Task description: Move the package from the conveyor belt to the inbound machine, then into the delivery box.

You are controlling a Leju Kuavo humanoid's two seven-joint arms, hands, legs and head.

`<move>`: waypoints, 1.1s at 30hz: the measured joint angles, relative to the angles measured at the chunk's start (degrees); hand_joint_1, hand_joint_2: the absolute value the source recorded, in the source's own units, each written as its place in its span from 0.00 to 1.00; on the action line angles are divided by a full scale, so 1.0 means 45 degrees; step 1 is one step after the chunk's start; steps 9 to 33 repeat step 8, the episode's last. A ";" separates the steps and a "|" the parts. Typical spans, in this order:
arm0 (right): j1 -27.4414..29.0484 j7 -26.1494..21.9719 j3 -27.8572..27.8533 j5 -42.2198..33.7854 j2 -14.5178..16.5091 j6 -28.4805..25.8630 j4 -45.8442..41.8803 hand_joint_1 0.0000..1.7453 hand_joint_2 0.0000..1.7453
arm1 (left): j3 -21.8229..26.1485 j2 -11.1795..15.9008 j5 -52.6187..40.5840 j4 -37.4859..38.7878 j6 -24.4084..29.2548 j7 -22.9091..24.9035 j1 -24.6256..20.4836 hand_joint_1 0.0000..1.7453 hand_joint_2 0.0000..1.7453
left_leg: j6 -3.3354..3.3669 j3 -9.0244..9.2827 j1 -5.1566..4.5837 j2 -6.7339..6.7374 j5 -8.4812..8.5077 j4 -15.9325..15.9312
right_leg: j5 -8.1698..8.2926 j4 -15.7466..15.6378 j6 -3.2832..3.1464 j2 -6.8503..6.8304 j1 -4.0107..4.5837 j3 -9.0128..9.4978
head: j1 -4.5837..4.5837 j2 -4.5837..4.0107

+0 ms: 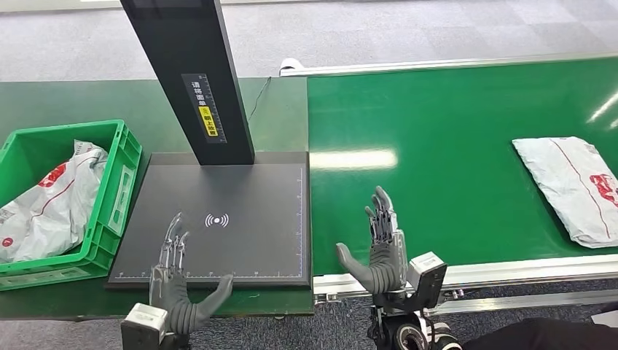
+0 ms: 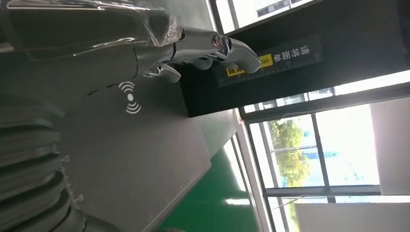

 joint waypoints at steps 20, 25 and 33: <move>0.0259 -0.0144 0.0366 0.0772 -0.0091 0.0438 0.0746 0.00 1.00 | 0.0001 -0.0168 -0.0285 -0.0449 -0.0602 0.0004 0.0614 0.00 1.00 | -0.0002 0.0004 0.0005 -0.0005 0.0005 0.0000 | 0.0001 0.0006 -0.0001 -0.0001 -0.0001 0.0009 | 0.0000 0.0003; 0.0259 -0.0144 0.0366 0.0772 -0.0091 0.0438 0.0746 0.00 1.00 | 0.0001 -0.0168 -0.0285 -0.0449 -0.0602 0.0004 0.0614 0.00 1.00 | -0.0002 0.0004 0.0005 -0.0005 0.0005 0.0000 | 0.0001 0.0006 -0.0001 -0.0001 -0.0001 0.0009 | 0.0000 0.0003; 0.0259 -0.0144 0.0366 0.0772 -0.0091 0.0438 0.0746 0.00 1.00 | 0.0001 -0.0168 -0.0285 -0.0449 -0.0602 0.0004 0.0614 0.00 1.00 | -0.0002 0.0004 0.0005 -0.0005 0.0005 0.0000 | 0.0001 0.0006 -0.0001 -0.0001 -0.0001 0.0009 | 0.0000 0.0003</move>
